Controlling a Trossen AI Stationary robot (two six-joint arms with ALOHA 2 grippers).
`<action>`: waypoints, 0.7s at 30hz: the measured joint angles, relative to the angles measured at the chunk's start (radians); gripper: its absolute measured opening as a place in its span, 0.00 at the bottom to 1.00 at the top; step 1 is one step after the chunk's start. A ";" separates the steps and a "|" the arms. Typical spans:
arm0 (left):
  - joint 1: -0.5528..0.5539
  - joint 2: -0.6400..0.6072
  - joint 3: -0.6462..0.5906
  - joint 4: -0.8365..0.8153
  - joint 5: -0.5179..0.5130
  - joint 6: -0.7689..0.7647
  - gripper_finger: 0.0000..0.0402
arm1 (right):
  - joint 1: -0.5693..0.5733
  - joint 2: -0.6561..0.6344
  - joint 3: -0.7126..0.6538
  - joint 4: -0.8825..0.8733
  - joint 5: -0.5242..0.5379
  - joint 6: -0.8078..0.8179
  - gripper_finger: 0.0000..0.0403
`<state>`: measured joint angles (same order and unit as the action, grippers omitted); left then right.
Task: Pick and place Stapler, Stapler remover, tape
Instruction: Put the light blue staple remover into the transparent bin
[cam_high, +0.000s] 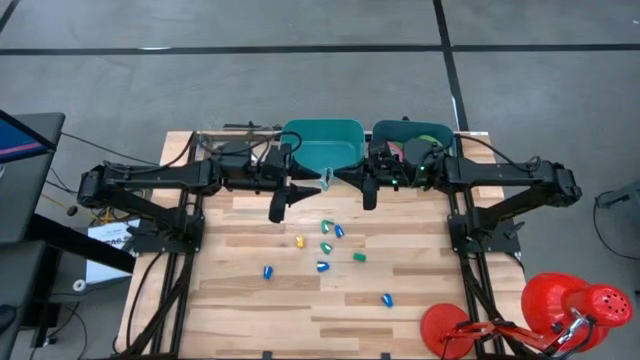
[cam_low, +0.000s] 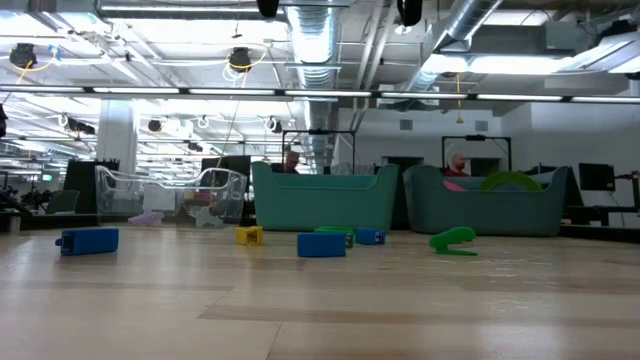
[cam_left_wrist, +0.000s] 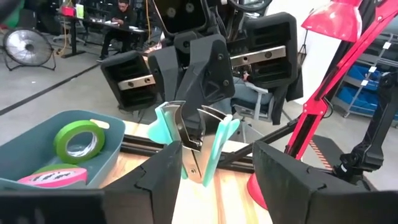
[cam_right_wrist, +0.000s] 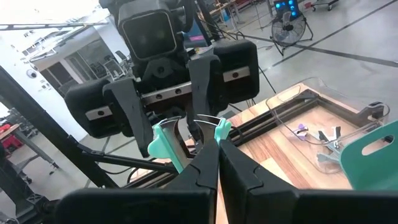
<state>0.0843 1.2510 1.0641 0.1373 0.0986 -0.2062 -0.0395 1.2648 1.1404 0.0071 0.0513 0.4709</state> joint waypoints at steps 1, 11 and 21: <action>0.000 0.000 0.000 -0.001 0.000 0.000 0.46 | 0.000 0.000 0.000 0.000 0.000 0.000 0.00; 0.000 0.000 0.000 0.000 0.000 0.000 0.32 | 0.000 0.000 0.000 0.000 0.000 0.000 0.00; 0.000 0.000 0.000 0.000 0.000 0.000 0.20 | 0.000 0.000 0.000 0.000 -0.003 0.000 0.00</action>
<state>0.0845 1.2510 1.0641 0.1375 0.0986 -0.2062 -0.0395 1.2648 1.1404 0.0071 0.0483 0.4709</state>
